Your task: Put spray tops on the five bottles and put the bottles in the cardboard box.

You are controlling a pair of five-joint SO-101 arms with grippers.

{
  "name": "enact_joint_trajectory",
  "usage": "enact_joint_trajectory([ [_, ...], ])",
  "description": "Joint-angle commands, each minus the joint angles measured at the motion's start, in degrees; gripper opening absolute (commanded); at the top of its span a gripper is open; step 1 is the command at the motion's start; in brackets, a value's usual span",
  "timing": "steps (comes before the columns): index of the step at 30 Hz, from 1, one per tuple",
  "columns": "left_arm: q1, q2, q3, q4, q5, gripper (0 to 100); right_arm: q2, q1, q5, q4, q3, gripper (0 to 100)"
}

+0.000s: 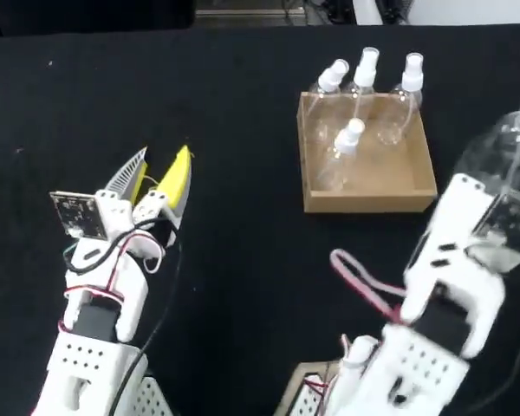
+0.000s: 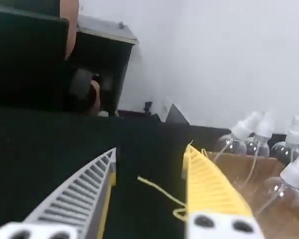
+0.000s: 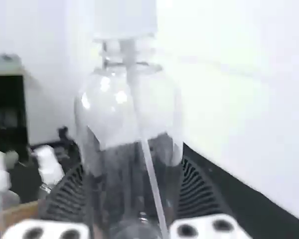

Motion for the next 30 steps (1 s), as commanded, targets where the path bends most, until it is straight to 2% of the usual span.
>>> enact_joint_trajectory([
  [1, 2.15, -0.70, 0.57, -1.76, -0.09, 21, 13.32, 4.04, 0.97, -16.97, 1.36, 1.1],
  [4, 4.09, -0.26, 0.66, -1.49, -0.35, 21, 24.92, 6.42, 0.97, -30.24, 2.77, 1.1],
  [9, 5.05, -0.70, 1.89, -1.67, -0.44, 21, 43.03, 11.34, 0.97, -46.59, 1.89, 1.1],
  [13, 5.05, -0.70, 2.07, -1.76, -0.44, 21, 56.40, 14.24, 0.62, -54.24, -0.66, 1.1],
  [18, 4.97, -0.70, 2.15, -1.76, -0.44, 21, 70.55, 17.41, -6.59, -62.95, -4.35, 1.1],
  [30, 4.70, -0.70, 1.98, -1.76, -0.53, 21, 97.19, 17.93, -6.59, -89.23, -12.09, 1.1],
])
